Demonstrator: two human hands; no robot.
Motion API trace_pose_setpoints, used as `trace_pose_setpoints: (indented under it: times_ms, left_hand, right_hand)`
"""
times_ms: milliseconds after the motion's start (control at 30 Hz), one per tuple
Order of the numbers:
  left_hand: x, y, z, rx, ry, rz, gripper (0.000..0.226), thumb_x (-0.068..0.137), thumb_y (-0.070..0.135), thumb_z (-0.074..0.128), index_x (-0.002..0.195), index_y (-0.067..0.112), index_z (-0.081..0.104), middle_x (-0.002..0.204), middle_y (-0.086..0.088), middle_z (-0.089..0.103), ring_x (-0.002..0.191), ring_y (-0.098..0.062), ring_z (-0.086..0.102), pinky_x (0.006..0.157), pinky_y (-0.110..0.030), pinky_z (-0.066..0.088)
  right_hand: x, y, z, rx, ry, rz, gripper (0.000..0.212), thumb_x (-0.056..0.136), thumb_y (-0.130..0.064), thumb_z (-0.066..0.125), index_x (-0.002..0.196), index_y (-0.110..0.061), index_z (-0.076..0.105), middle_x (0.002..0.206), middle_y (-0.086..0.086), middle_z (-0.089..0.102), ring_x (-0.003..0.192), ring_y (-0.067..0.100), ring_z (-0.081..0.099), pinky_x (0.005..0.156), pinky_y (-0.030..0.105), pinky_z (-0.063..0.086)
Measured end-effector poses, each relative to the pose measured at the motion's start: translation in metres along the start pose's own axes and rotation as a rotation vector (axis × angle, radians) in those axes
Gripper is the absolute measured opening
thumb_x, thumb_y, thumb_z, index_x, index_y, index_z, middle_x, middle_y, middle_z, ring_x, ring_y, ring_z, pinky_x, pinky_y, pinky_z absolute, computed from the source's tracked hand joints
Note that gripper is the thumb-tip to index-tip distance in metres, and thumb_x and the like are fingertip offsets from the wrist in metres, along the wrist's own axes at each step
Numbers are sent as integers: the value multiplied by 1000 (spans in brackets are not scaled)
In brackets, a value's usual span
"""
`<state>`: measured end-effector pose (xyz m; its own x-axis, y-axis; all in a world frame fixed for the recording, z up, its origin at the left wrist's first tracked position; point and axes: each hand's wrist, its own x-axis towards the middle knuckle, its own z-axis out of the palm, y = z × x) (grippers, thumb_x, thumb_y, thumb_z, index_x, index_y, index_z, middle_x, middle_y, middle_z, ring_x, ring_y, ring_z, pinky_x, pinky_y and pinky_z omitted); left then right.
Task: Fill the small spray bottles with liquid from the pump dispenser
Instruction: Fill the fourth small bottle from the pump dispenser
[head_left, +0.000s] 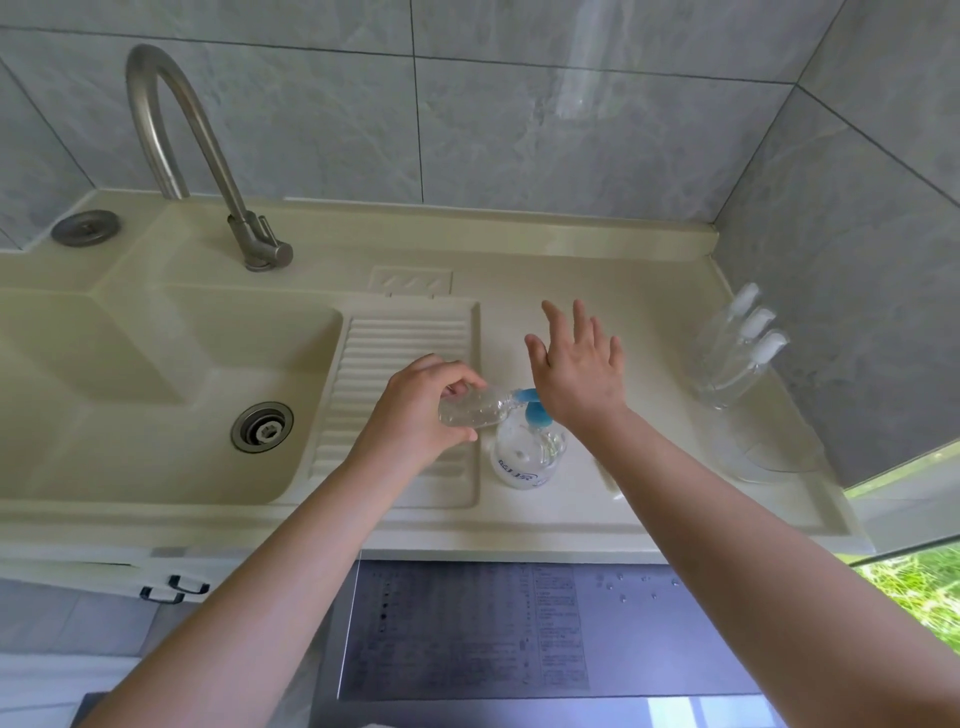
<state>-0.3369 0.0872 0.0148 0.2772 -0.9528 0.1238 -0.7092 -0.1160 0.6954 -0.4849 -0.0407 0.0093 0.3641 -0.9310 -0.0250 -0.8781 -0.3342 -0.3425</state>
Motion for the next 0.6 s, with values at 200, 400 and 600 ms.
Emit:
trace_pose_setpoints:
  times_ms: [200,400,600]
  left_hand:
    - [-1,1,-2,-7,10,3,53,55,7,92,100,28,73,95,7,61,86,-2,57,75,2,36]
    - [0,2,0,9,2,6,54,54,7,92,99,29,72,93,7,61,85,-5,59,74,0,36]
    - [-2,0,-3,8,8,3,54,54,8,92,99,29,73,93,7,60,86,-5,59,75,-1,37]
  right_hand:
    - [2,-3,-7,28,46,-21,54,106,-46,27,158,-31,17,168,9,5,154,31,5,122,51,1]
    - [1,2,1,26,-28,24,53,107,-44,24,158,-32,16,168,8,3,154,31,4,123,50,1]
    - [3,1,-7,40,-8,22,56,106,-48,24,158,-32,14,168,9,1,154,30,2,122,49,0]
